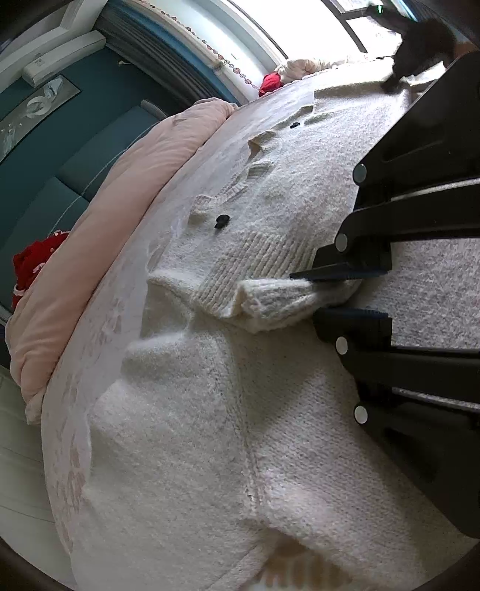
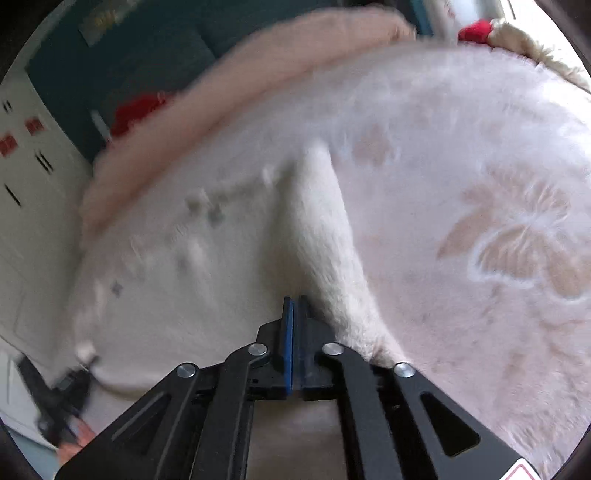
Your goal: Fold small clothes
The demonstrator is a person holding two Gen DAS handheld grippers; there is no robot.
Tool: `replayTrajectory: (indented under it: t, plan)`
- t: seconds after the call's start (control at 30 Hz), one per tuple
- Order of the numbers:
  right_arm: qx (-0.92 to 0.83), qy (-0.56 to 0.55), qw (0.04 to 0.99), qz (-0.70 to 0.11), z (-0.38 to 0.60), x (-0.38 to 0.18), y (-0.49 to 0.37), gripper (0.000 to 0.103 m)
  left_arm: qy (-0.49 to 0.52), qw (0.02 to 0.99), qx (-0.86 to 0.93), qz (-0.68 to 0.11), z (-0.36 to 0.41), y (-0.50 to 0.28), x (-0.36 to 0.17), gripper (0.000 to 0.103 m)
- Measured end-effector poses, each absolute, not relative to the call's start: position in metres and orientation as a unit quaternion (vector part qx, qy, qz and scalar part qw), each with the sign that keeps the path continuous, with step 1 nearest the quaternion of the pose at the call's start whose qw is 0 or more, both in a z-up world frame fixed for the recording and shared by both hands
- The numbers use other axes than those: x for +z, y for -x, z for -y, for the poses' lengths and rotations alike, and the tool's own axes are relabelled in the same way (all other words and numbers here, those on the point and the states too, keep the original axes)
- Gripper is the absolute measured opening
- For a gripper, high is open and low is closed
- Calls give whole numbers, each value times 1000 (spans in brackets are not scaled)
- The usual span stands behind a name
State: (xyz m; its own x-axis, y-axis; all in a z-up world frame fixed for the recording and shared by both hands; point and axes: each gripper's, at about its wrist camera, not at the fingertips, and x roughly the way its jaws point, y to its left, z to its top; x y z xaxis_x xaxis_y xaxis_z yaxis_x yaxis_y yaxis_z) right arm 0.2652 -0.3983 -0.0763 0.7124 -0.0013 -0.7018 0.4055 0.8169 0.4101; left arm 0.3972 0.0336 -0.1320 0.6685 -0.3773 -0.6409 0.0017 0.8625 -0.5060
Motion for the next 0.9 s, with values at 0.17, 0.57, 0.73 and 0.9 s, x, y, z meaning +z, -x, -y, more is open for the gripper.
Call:
replayTrajectory:
  t: [0.17,0.57,0.73,0.9]
  plan:
    - [-144,-253,876,-385,395,-106,-268,0,255,878,-115,-389,-38,-396,-135,13]
    - [-126,-186,891,-395,345,-104,-241,42,352,881,96,-301,-269,-355,-72,81]
    - [-137,-143,895,-399,331,-108,-251,50,452,808,233,-298,-400,-370,-96,77]
    - [-138,-139,896,-397,321,-107,-246,52,445,800,231,-329,-424,-398,-105,8]
